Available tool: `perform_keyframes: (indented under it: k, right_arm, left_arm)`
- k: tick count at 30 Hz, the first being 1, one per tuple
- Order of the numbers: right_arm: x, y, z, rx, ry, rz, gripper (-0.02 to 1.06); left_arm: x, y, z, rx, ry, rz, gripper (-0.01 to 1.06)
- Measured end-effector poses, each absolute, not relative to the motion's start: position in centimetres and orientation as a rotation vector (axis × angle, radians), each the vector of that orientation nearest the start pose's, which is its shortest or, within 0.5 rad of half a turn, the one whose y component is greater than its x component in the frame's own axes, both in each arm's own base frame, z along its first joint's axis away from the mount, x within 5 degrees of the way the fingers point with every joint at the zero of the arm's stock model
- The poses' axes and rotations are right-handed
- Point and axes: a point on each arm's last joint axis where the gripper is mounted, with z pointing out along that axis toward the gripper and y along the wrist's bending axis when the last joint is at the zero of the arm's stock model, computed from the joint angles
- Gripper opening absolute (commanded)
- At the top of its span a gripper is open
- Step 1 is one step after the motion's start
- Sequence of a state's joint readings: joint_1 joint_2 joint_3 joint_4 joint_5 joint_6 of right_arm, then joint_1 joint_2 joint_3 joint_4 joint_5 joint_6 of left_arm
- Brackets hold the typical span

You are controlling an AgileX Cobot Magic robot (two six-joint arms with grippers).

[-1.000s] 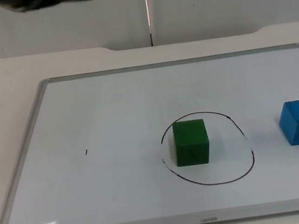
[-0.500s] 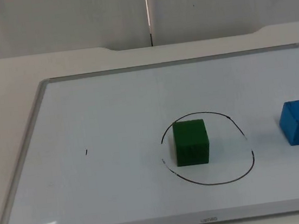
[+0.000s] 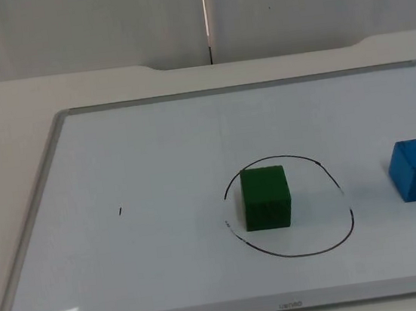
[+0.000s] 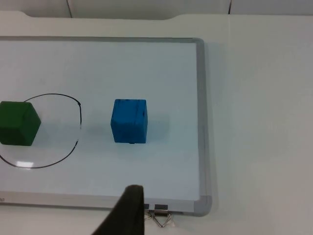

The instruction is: Push the two cubes into the marked area.

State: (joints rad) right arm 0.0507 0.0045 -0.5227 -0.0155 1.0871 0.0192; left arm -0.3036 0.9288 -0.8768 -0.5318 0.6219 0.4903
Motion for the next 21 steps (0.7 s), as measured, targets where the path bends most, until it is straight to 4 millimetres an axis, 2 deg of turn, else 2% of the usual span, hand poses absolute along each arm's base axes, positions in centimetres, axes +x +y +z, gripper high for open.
perform_keyframes:
  k: [4,5,9,10,15,16,20,21]
  right_arm:
    - [-0.8,-0.2,28.1,-0.031,2.052,0.025,1.05]
    - [-0.8,-0.2,28.1,-0.031,2.052,0.025,1.05]
    - [-0.8,-0.2,28.1,-0.031,2.052,0.025,1.05]
    - [-0.8,-0.2,28.1,-0.031,2.052,0.025,1.05]
    - [-0.8,-0.2,28.1,-0.031,2.052,0.025,1.05]
    - [-0.8,-0.2,28.1,-0.031,2.052,0.025,1.05]
    - [-0.8,-0.2,28.1,-0.031,2.052,0.025,1.05]
    - [-0.8,-0.2,28.1,-0.031,2.052,0.025,1.05]
  left_arm:
    - [14.9,-7.4,34.6,0.551,2.027,-0.453,0.00]
    - [14.9,-7.4,34.6,0.551,2.027,-0.453,0.00]
    - [12.4,-6.6,33.3,0.532,2.033,-0.465,0.00]
    - [12.4,-6.6,33.3,0.532,2.033,-0.465,0.00]
    - [9.0,-5.1,32.1,0.481,2.016,-0.420,0.00]
    - [9.0,-5.1,32.1,0.481,2.016,-0.420,0.00]
    - [6.2,-3.5,30.9,0.424,2.011,-0.357,0.00]
    - [6.2,-3.5,30.9,0.424,2.011,-0.357,0.00]
